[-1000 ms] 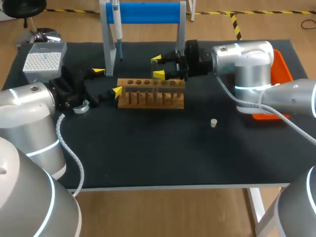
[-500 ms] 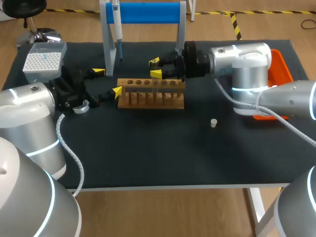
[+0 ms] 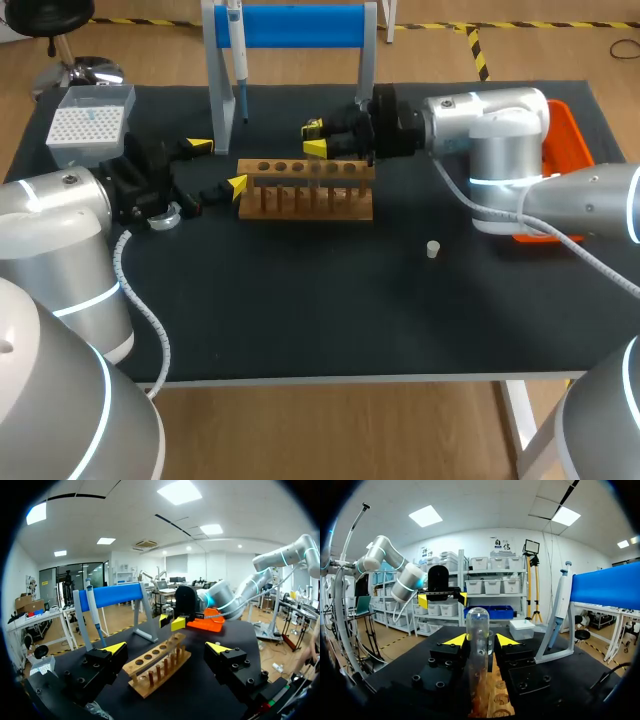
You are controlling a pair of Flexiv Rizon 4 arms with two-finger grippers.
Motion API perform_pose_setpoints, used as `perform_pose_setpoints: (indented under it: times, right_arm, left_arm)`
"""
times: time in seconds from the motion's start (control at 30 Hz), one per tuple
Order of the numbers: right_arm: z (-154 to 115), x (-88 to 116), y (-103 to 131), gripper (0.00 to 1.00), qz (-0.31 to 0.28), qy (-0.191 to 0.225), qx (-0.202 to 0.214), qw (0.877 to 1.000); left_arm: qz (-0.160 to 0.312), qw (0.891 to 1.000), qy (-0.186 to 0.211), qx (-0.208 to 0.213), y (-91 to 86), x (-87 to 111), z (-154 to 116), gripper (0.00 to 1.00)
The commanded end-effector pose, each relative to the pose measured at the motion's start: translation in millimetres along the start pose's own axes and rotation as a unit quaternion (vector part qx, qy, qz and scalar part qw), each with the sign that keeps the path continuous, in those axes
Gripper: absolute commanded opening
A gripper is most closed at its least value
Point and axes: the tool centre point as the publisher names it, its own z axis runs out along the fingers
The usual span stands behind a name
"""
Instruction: Invert the test tube, pick up the pipette, mount the tip to pipette, aspirate from beaker and dispense into the tube, eject the tip, return the pipette, and cap with the stopper.
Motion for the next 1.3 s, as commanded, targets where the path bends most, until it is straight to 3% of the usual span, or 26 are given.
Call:
perform_pose_setpoints:
  times: [0.03, 0.23, 1.3]
  right_arm:
    - [0.3, -0.4, -0.7, 0.27, 0.000, 0.000, 0.001, 1.000]
    - [1.3, 0.2, -1.5, 0.00, 0.000, -0.001, 0.002, 1.000]
    - [0.9, 4.6, 5.4, 0.00, 0.015, -0.006, 0.002, 1.000]
  left_arm:
    - [0.000, 1.000, -0.002, 0.000, 0.4, 0.8, 1.1, 1.00]
    - [0.000, 1.000, -0.002, 0.000, 0.4, 0.8, 1.1, 1.00]
    - [0.000, 1.000, -0.002, 0.000, 0.4, 0.8, 1.1, 1.00]
